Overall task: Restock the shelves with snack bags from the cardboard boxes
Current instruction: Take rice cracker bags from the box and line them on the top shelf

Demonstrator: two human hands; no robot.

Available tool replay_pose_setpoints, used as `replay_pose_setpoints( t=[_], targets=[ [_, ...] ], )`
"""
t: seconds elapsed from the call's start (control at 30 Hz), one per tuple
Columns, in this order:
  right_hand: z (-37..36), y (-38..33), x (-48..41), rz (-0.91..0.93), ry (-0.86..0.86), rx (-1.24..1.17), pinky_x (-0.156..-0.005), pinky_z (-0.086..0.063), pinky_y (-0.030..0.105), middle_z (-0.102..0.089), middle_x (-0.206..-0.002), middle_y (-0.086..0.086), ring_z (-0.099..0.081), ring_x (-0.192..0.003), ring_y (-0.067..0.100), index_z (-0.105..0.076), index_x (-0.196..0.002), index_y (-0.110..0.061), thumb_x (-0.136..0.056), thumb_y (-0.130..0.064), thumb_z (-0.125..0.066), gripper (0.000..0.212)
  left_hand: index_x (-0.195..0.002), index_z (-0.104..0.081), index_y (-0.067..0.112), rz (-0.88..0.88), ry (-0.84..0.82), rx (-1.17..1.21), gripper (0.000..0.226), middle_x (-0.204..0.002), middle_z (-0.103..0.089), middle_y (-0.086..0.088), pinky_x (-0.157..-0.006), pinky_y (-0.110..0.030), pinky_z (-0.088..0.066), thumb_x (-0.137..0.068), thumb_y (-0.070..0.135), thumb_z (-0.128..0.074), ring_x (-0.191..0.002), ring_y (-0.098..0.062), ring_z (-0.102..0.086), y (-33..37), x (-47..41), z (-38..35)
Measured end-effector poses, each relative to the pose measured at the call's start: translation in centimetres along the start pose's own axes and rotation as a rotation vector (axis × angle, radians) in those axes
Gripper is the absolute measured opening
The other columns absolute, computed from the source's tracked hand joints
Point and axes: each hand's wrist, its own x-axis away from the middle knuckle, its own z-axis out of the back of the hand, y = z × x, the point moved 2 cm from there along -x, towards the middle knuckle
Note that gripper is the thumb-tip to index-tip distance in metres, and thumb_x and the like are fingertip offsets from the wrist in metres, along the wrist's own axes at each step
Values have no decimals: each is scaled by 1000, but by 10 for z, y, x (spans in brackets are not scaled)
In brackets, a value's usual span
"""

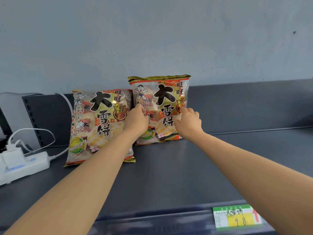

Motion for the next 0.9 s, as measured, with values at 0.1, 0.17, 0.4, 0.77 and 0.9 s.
replay_pose_setpoints(
  t=[0.1, 0.17, 0.4, 0.77, 0.9],
  targets=[
    [3, 1, 4, 62, 6, 94, -97, -37, 41, -53, -126, 14, -42, -120, 33, -51, -121, -5, -92, -15, -43, 31, -131, -46, 9, -18, -28, -59, 37, -119, -60, -11, -89, -39, -45, -94, 12, -53, -111, -29, -55, -3, -1, 2],
    [6, 2, 7, 93, 0, 140, -97, -37, 40, -55, -125, 13, -44, -119, 32, -54, -122, -5, -91, -14, -44, 33, -131, -47, 8, -29, -24, -77, 37, -120, -60, -11, -89, -39, -45, -94, 11, -52, -112, -29, -54, -2, 1, 4],
    [12, 0, 13, 117, -14, 205, -98, -37, 41, -53, -127, 12, -43, -120, 32, -53, -127, -8, -90, -15, -46, 38, -114, -55, 8, -81, 14, -108, 21, -115, -60, -10, -79, -33, -41, -94, 10, -50, -104, -26, -55, 3, 13, 14],
    [6, 14, -2, -238, -77, -516, -100, -44, 48, -49, -120, 12, -47, -117, 33, -40, -115, -9, -82, -16, -60, 39, -132, -26, 21, -2, -158, 185, 54, -131, -43, -14, -78, -34, -46, -91, 16, -60, -89, -23, -52, -2, 8, 10],
    [-6, 13, -7, -237, -123, -560, -98, -43, 48, -56, -107, 9, -44, -121, 33, -43, -96, -22, -82, -17, -53, 18, -144, -15, 29, 15, -196, 212, 68, -141, -28, -16, -81, -30, -39, -93, 15, -58, -92, -22, -46, -1, 5, 3]
  ],
)
